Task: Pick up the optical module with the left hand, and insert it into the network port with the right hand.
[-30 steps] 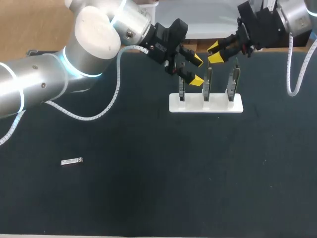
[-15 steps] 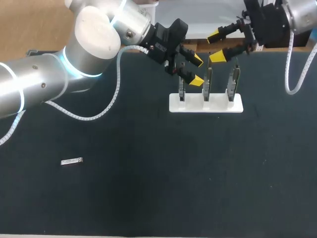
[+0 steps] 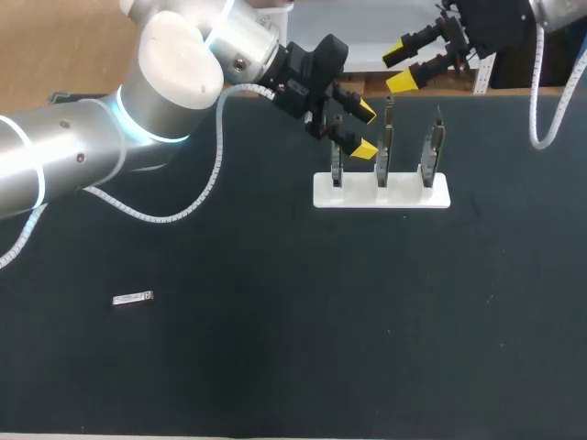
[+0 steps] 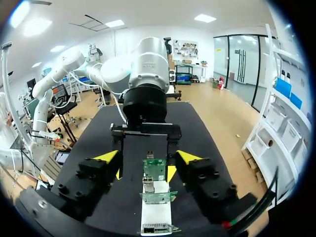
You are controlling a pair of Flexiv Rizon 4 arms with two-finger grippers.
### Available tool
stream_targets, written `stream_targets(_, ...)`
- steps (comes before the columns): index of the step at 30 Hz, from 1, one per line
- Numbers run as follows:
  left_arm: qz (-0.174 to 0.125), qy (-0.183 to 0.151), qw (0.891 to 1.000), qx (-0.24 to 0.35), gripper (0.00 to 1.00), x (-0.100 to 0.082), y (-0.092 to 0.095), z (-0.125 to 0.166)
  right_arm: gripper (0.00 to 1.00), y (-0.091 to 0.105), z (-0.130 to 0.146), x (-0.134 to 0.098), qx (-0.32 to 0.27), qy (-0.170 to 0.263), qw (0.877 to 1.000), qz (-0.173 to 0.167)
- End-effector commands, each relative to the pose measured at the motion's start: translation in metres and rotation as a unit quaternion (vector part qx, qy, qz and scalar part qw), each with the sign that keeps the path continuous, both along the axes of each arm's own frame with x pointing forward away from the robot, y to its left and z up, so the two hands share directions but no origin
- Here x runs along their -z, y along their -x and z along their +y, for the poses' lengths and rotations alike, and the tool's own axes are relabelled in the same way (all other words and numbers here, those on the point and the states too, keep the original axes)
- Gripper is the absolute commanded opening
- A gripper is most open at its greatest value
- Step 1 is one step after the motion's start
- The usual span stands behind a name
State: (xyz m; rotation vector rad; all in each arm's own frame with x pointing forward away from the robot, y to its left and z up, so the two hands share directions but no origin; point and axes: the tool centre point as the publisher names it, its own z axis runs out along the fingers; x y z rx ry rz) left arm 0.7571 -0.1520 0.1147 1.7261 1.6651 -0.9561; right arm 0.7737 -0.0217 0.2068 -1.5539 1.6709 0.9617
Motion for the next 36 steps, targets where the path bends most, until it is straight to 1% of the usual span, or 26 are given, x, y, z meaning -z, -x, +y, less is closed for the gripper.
stream_targets(1, 0.002, -0.002, 1.000, 0.002, 1.00, 0.000, -0.002, -0.001, 0.00, 0.002, 0.001, 0.002, 0.002, 0.005, 1.000, -0.001)
stream_targets(12, 0.002, -0.002, 1.000, 0.002, 1.00, 0.000, -0.002, -0.001, 0.00, 0.001, 0.001, 0.013, -0.001, 0.017, 1.000, 0.012)
stream_targets(36, 0.002, -0.002, 1.000, 0.002, 1.00, 0.000, -0.002, -0.001, 0.00, -0.004, -0.002, 0.032, 0.007, 0.030, 0.999, 0.029)
